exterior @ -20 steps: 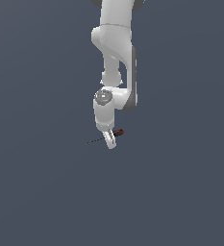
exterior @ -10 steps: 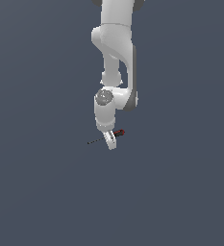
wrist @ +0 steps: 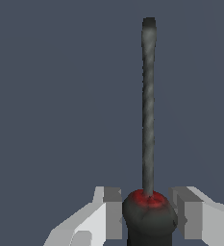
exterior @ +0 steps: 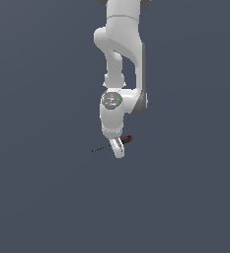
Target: Pick up the object and move it to a goal position.
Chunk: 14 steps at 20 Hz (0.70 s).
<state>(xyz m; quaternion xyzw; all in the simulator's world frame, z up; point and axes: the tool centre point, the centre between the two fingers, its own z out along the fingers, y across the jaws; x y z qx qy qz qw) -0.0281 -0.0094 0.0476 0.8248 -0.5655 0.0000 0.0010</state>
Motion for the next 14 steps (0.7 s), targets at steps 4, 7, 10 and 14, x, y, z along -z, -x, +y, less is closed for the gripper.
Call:
enactTargets(
  k=[4, 7, 10, 14],
  points=[
    [-0.026, 0.016, -0.032, -0.001, 0.000, 0.001, -1.00],
    [-0.041, 0.026, -0.051, -0.001, 0.000, 0.001, -1.00],
    [-0.055, 0.034, -0.069, -0.001, 0.000, 0.001, -1.00],
    [-0.072, 0.045, -0.090, -0.001, 0.000, 0.001, -1.00]
  ],
)
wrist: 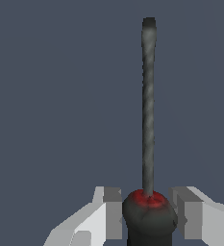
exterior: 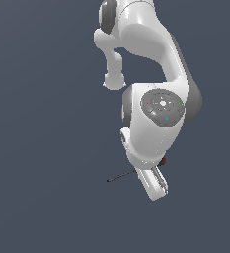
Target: Pick up the object and move it to a goal position.
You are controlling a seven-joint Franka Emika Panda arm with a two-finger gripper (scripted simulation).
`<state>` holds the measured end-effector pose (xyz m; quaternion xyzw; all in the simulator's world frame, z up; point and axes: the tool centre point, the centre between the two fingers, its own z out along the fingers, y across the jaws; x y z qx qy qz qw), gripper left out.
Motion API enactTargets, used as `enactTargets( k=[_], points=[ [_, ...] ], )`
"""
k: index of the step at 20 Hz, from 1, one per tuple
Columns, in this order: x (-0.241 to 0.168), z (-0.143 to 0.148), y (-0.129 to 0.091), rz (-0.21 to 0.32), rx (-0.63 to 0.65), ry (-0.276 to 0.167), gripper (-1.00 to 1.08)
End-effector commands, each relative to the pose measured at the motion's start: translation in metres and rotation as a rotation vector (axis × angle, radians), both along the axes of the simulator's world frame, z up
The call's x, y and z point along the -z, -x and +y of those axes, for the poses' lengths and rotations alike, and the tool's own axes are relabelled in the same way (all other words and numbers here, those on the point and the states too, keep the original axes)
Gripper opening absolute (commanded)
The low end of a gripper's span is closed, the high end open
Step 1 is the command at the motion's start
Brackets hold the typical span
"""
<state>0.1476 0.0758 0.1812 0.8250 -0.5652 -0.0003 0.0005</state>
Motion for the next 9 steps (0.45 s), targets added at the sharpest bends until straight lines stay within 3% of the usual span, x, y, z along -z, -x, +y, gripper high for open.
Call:
enactTargets(
  k=[1, 9],
  points=[
    [-0.0030, 0.0015, -0.0037, -0.001, 0.000, 0.000, -1.00],
    [-0.0055, 0.0032, -0.0077, -0.001, 0.000, 0.000, -1.00]
  ],
)
